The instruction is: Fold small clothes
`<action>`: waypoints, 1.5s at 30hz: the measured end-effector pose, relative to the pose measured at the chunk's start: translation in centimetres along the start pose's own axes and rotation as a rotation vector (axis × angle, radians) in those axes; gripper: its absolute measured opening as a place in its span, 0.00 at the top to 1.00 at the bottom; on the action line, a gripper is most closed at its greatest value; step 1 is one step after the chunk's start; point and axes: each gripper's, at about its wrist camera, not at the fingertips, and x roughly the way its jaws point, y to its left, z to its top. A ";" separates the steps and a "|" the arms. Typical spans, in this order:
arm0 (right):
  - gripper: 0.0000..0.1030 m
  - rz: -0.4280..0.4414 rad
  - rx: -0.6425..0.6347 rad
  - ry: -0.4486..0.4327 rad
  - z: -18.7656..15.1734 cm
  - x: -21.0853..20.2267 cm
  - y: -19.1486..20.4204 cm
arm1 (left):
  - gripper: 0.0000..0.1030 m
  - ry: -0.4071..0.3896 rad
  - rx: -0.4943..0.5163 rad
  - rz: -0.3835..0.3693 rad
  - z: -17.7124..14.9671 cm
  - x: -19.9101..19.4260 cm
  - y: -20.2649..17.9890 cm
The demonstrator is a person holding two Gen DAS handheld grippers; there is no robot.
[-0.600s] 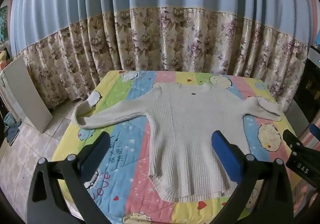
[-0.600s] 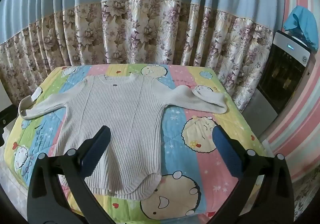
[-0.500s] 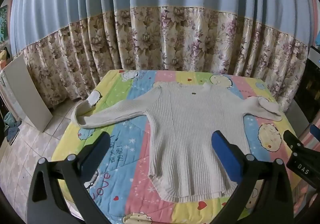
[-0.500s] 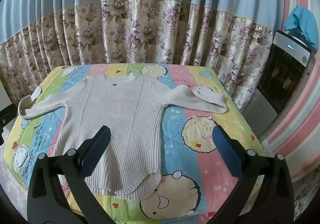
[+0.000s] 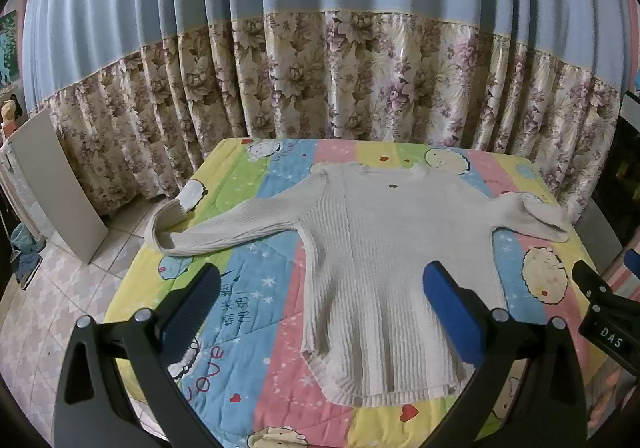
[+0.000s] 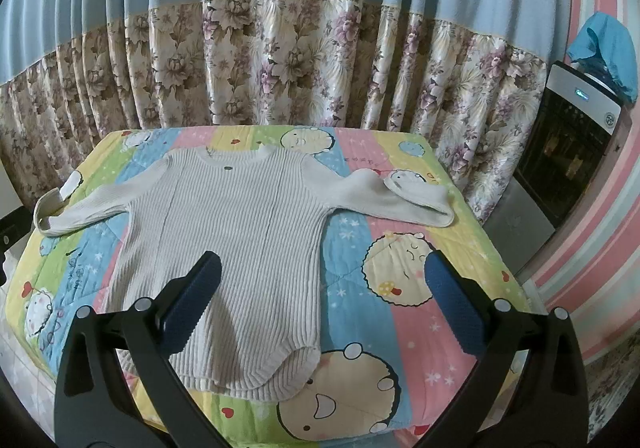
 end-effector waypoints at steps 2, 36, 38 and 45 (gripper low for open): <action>0.03 0.001 -0.002 0.001 -0.1 0.2 0.0 | 0.02 0.002 0.000 0.004 -0.1 0.3 0.2; 0.03 -0.003 -0.007 0.001 -0.2 0.5 0.3 | 0.02 0.005 0.001 0.017 -0.4 0.8 0.8; 0.03 -0.004 -0.007 0.001 -0.2 0.6 0.3 | 0.02 0.005 0.003 0.018 -0.3 0.8 0.7; 0.03 -0.003 -0.009 0.002 -0.2 0.6 0.2 | 0.02 0.007 0.002 0.019 -0.2 0.8 0.7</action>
